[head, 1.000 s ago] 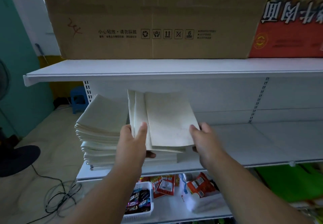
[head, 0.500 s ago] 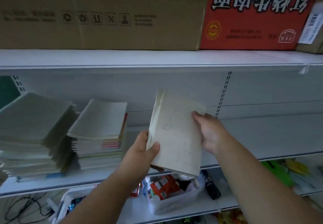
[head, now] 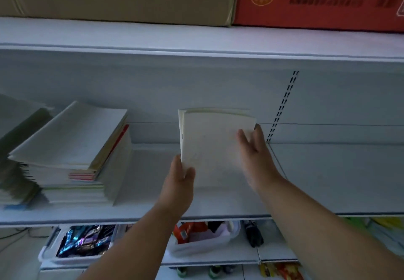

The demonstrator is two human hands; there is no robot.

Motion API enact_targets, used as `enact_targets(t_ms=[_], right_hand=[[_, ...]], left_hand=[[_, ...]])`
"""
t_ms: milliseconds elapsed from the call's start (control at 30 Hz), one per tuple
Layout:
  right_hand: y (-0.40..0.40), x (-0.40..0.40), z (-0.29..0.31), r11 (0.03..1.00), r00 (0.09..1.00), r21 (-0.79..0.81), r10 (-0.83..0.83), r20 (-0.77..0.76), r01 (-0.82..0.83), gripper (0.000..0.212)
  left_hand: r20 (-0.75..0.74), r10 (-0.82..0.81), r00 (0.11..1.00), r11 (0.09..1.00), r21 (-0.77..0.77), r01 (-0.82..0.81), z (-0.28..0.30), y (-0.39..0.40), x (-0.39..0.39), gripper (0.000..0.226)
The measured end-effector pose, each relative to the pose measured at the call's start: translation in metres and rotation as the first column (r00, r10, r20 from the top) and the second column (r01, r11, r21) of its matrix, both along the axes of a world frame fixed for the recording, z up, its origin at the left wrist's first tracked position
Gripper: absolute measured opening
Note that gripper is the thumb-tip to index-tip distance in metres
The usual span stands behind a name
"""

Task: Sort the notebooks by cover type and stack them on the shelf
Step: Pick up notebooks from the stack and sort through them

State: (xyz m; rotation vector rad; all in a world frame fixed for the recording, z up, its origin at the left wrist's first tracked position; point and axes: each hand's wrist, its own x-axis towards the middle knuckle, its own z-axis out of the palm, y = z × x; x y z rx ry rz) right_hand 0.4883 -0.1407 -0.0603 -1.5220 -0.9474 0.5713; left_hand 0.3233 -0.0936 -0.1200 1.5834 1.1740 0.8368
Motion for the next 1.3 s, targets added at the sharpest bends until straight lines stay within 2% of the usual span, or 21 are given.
enact_targets(t_ms=[67,100,200,300,433,600,733,800,900,1033,1167,1300], right_hand=[[0.008,0.003,-0.014,0.997,1.000,-0.070,-0.009,0.002,0.009,0.066],[0.013,0.003,-0.023,0.997,1.000,-0.076,-0.012,-0.009,0.011,0.070],[0.019,-0.002,-0.048,0.997,0.998,-0.041,-0.060,0.015,0.061,0.055],[0.026,-0.005,-0.065,0.994,0.994,-0.036,-0.106,0.025,0.107,0.010],[0.038,-0.006,-0.064,0.986,0.985,-0.035,-0.163,0.053,0.165,0.014],[0.064,0.007,-0.055,0.972,0.954,-0.103,-0.181,0.239,0.210,0.025],[0.098,0.031,-0.055,0.898,0.954,-0.374,-0.136,0.267,0.233,0.030],[0.111,0.039,-0.066,0.837,0.956,-0.505,-0.071,0.285,0.213,0.037],[0.124,0.047,-0.080,0.773,0.953,-0.608,0.014,0.302,0.182,0.048],[0.135,0.055,-0.089,0.710,0.928,-0.684,0.123,0.352,0.166,0.052],[0.142,0.057,-0.102,0.661,0.888,-0.731,0.218,0.405,0.171,0.056],[0.142,0.056,-0.107,0.671,0.867,-0.703,0.181,0.465,0.237,0.056]], left_hand=[[-0.019,0.009,1.000,1.000,-0.010,-0.009,-0.012,0.011,0.006,0.026],[-0.025,0.019,1.000,1.000,-0.013,-0.019,-0.019,0.016,0.007,0.024],[-0.024,0.041,0.999,0.998,-0.037,-0.042,-0.037,0.025,0.007,0.027],[-0.001,0.023,1.000,0.996,-0.083,-0.023,-0.047,0.029,0.006,0.035],[-0.031,-0.035,0.999,0.993,-0.116,0.031,-0.048,0.038,0.005,0.033],[-0.152,-0.043,0.987,0.993,-0.119,0.025,-0.042,0.053,0.012,0.019],[-0.251,-0.033,0.967,0.972,-0.232,-0.027,-0.034,0.064,0.026,0.024],[-0.338,-0.037,0.940,0.965,-0.256,-0.054,-0.036,0.068,0.030,0.031],[-0.472,-0.057,0.880,0.964,-0.256,-0.075,-0.037,0.073,0.033,0.035],[-0.694,-0.107,0.712,0.982,-0.184,-0.032,-0.036,0.083,0.039,0.036],[-0.766,-0.099,0.635,0.993,-0.120,0.010,-0.044,0.083,0.044,0.033],[-0.780,-0.065,0.622,0.998,-0.044,0.049,-0.047,0.084,0.038,0.043]])
